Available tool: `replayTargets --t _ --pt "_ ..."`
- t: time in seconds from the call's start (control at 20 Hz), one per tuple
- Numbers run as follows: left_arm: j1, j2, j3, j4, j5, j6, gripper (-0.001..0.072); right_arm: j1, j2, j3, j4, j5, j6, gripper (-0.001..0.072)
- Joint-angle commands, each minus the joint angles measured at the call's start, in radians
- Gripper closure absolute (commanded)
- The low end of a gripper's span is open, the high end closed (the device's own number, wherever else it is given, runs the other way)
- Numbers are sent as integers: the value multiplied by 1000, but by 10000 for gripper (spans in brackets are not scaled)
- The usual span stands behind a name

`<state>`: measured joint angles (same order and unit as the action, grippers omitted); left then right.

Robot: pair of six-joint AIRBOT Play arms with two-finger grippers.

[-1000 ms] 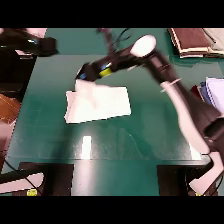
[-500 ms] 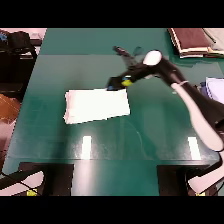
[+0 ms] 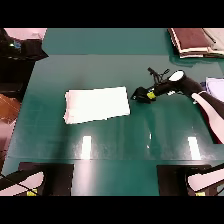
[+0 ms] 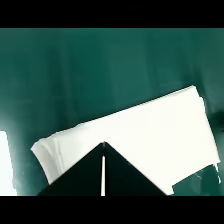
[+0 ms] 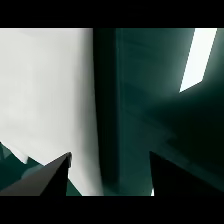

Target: Fold the shirts.

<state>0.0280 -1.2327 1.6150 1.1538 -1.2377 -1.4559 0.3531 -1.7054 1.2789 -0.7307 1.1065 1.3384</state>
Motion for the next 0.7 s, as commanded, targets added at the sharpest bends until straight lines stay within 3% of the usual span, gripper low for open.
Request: replayTargets --t 0.0,0.1,0.15,0.2,0.3,0.45,0.65 --pt "-60 1 -16 -5 44 24 677 71 -102 69 101 -2 -14 159" --pt "-85 1 -16 -6 50 24 677 126 -176 151 149 14 -14 159" --pt "-95 1 -16 -6 48 24 677 150 -206 186 164 18 -14 228" --pt "-100 1 -16 -10 48 24 677 173 -232 223 163 23 -14 435" --pt "-117 1 -16 -9 47 23 678 194 -251 278 158 27 -15 696" --pt "-183 1 -16 -2 46 24 678 149 -219 375 79 59 -8 698" --pt "-282 1 -16 -2 80 24 678 -47 -75 500 -183 130 79 697"
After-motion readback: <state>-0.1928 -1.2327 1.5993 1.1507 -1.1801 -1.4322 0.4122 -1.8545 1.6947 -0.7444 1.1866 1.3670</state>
